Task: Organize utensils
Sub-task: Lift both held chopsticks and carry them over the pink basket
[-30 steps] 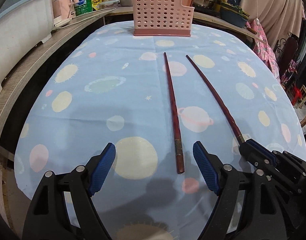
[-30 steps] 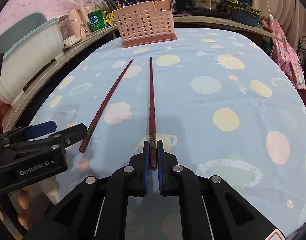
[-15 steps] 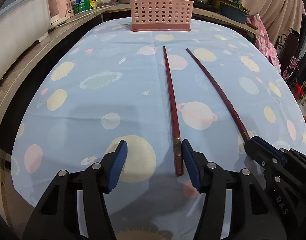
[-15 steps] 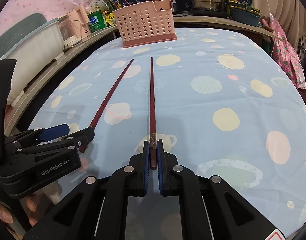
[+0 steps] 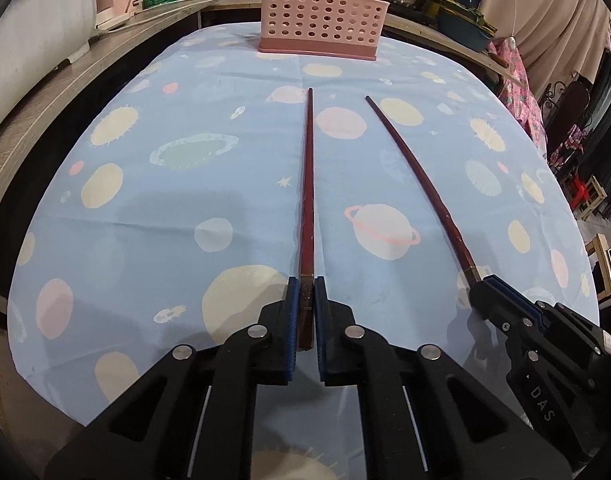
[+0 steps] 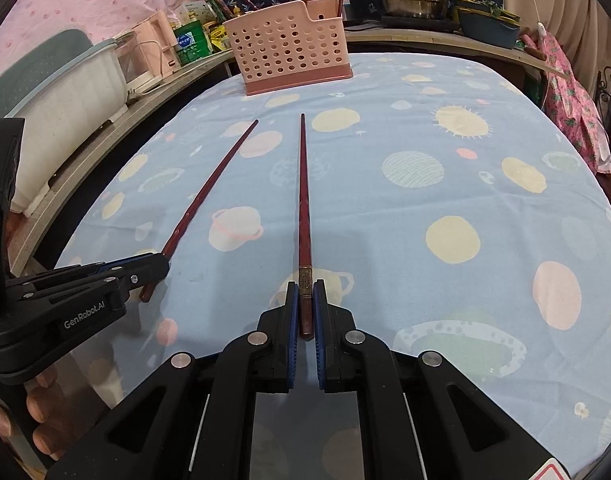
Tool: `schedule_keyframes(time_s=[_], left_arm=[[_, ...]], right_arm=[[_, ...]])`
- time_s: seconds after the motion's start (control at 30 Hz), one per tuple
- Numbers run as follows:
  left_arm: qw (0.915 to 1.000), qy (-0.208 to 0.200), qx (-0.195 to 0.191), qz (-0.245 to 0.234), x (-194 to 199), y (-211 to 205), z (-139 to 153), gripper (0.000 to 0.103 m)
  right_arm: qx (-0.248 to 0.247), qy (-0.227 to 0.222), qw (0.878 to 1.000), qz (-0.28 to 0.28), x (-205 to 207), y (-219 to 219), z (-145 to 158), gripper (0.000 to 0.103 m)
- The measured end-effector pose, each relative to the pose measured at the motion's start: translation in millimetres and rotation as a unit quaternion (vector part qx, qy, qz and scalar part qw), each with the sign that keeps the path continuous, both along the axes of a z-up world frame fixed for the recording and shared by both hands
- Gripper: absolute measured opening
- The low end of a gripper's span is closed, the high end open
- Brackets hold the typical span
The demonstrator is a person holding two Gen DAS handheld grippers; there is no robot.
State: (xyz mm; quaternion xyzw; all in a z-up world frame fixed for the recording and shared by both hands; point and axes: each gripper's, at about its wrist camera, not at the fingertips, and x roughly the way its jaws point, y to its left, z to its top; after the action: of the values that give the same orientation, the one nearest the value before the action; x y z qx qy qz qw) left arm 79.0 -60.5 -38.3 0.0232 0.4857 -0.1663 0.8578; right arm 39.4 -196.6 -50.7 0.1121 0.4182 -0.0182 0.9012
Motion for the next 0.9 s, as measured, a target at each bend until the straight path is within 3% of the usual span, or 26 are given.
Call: schedule_keyframes(time_s=[0.43,0.9], left_arm=[[0.9988,-0.032,-0.031,0.020,4.2,19.2,47.0,0.007],[0.9917,-0.111,-0.055,0.036,37.5,28.3,130.9,0.007]], right_arm=[[0.005,-0.038,0.999,-0.008,2.4,-11.8,35.4,0.007],[-0.008,-0.132,0.991,-0.019,32.3,-35.5,118.3,0.007]])
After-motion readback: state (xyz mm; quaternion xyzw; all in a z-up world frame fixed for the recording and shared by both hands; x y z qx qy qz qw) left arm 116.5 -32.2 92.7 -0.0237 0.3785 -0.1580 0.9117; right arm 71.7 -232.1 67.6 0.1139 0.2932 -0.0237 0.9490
